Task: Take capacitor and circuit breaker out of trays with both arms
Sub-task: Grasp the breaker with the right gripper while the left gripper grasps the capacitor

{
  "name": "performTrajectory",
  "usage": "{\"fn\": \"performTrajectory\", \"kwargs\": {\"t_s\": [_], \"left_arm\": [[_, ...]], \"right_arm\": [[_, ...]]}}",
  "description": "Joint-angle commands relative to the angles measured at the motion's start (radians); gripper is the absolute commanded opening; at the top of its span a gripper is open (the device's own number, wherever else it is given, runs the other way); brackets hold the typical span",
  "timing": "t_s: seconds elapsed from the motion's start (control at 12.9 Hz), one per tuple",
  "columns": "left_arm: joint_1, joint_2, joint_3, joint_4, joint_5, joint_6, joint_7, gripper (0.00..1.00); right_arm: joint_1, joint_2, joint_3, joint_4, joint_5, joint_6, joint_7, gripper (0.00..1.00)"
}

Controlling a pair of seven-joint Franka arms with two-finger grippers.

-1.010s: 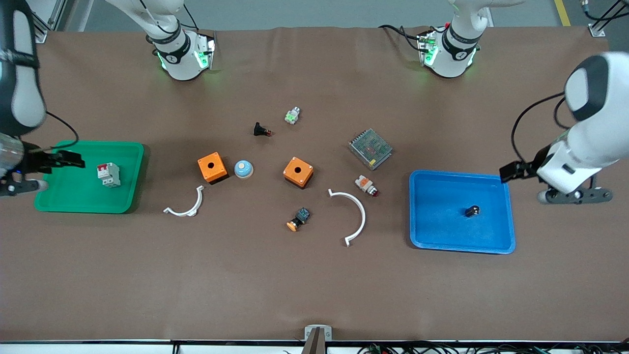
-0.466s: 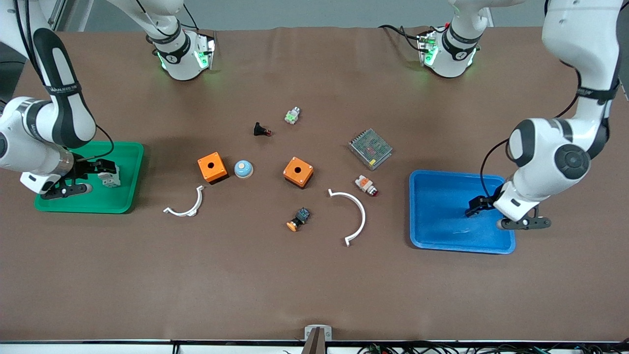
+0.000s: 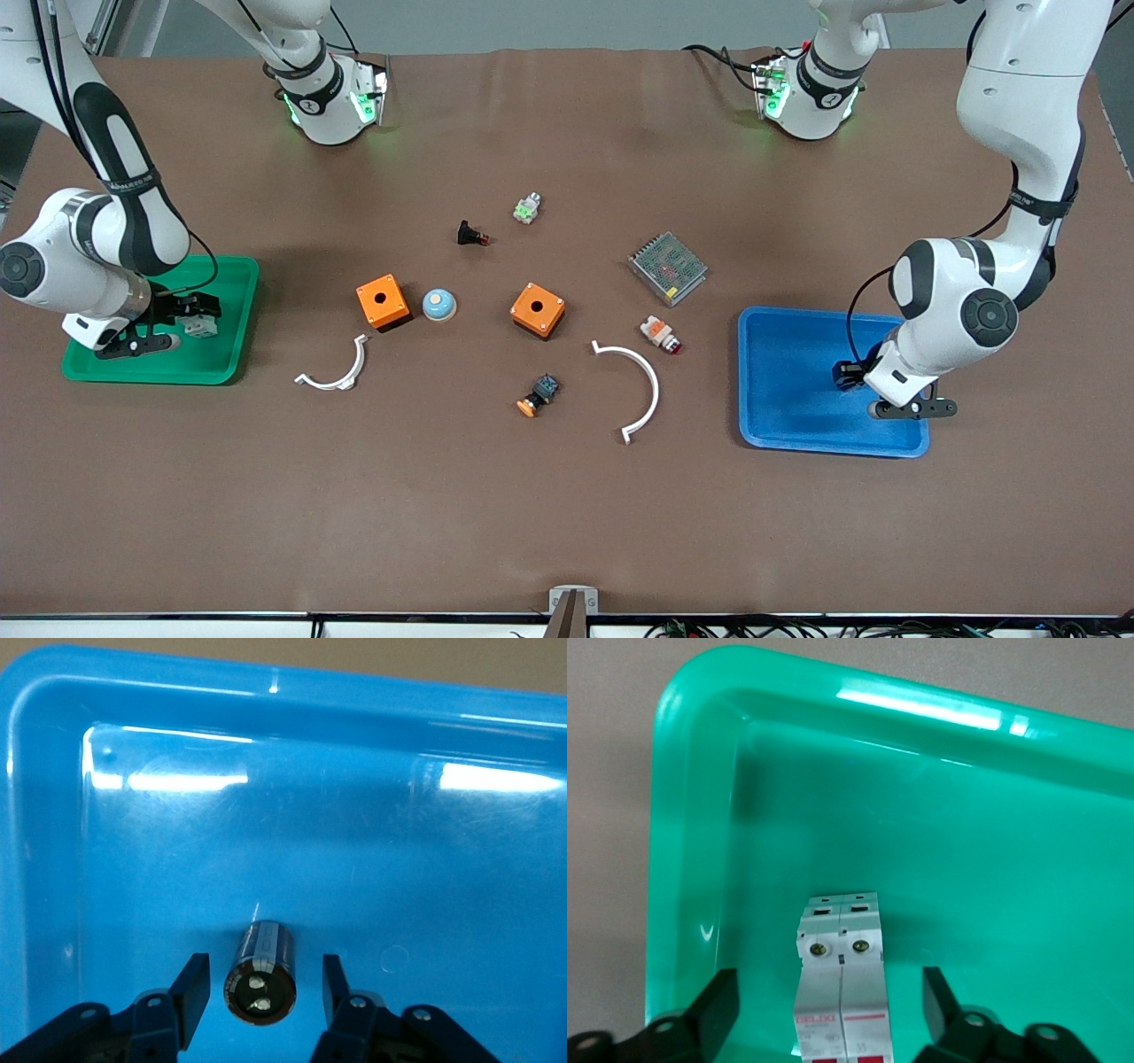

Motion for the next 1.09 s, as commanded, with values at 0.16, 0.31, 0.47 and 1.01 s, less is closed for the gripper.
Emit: {"fn": "performTrajectory", "kwargs": {"t_s": [0.16,0.31,0.47,1.01], "left_arm": [[0.001,0.018,-0.001,0.002,0.015,0.009,0.003,0.20],[0.001,-0.007,-0.004,0.007,0.015,-0.003,0.000,0.01],[-0.016,-0.083,-0.019,0.008,0.014,-0.060,-0.014,0.01],[-0.027,-0.225,-0.365,0.005,0.015,-0.247,-0.511,0.01]], "right_arm": [[-0.009,-0.008,0.012,0.007,-0.024,-0.005,-0.015,0.15],[-0.006,-0.014,0.013,0.023,-0.024,-0.011,-0.015,0.04],[0.024,-0.052,0.021,0.087,-0.023,-0.118,-0.004,0.03],[0.243,-0.051,0.079,0.316,0.000,-0.304,0.552,0.02]]}}
